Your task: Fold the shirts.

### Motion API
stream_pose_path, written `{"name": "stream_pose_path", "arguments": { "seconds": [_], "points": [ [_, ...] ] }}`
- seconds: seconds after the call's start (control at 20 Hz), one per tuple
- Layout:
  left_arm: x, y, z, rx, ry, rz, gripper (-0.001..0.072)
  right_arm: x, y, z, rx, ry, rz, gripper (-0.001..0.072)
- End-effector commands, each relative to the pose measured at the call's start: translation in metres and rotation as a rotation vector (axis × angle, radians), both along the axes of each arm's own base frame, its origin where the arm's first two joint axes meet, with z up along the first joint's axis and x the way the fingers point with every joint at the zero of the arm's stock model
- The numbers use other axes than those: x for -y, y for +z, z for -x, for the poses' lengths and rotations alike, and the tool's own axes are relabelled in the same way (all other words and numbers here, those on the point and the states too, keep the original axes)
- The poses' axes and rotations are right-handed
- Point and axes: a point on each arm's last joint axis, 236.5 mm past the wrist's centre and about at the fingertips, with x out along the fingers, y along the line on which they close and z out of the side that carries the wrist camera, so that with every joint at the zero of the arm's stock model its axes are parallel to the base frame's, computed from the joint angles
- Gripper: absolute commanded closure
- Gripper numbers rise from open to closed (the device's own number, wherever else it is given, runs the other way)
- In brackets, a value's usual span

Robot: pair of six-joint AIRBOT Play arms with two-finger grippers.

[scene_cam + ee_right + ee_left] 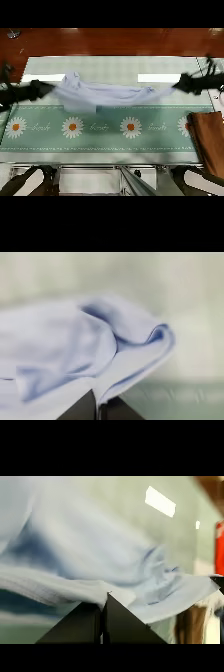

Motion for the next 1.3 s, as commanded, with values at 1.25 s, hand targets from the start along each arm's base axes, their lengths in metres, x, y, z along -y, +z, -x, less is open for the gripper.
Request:
{"name": "stream_pose_path", "arguments": {
  "seconds": [1.25],
  "points": [
    [-0.068, 0.238, 0.117, 0.449, 0.277, -0.885, 0.0682, -0.017, 0.259, 0.195, 0.544, 0.028, 0.419, 0.0689]
  ]
}}
